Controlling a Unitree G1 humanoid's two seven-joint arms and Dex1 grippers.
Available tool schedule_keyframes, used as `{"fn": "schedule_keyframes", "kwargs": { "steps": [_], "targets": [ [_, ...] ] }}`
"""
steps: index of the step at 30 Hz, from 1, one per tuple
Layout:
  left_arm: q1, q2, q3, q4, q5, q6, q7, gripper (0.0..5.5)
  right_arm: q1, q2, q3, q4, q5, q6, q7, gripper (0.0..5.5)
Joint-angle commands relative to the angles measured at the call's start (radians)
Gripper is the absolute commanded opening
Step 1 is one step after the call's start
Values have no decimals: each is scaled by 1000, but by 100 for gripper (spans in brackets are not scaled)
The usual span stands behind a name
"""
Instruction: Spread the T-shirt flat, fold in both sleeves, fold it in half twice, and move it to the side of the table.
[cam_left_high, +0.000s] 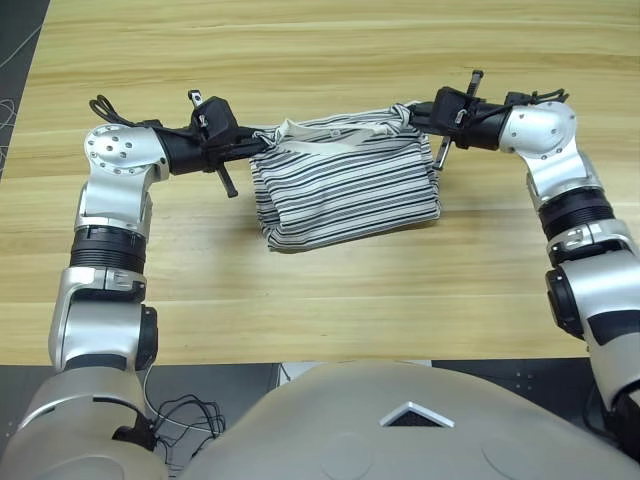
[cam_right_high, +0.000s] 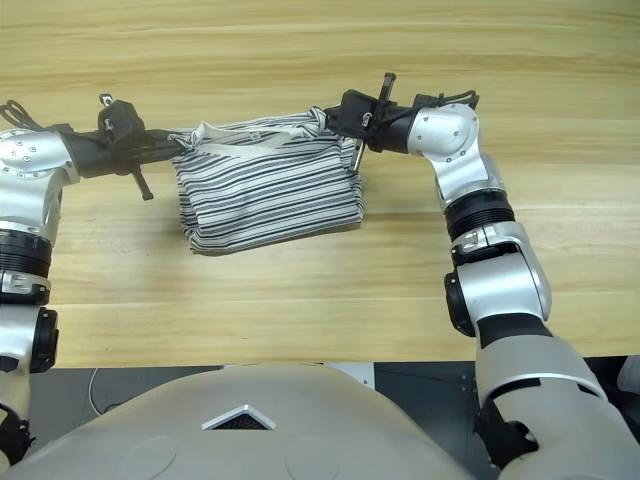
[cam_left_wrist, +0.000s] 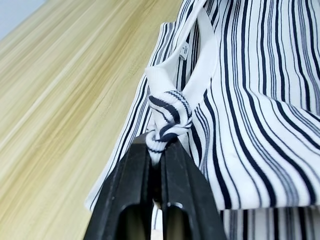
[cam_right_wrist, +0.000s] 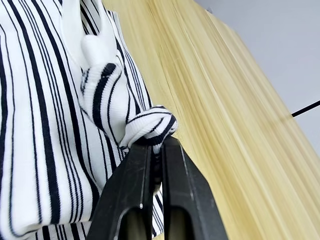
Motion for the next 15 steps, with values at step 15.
{"fn": "schedule_keyframes", "kwargs": {
  "steps": [15],
  "targets": [
    [-163, -102, 8, 449, 175, -227, 182, 10, -141, 105, -20, 295, -99, -15, -157, 43]
  ]
}}
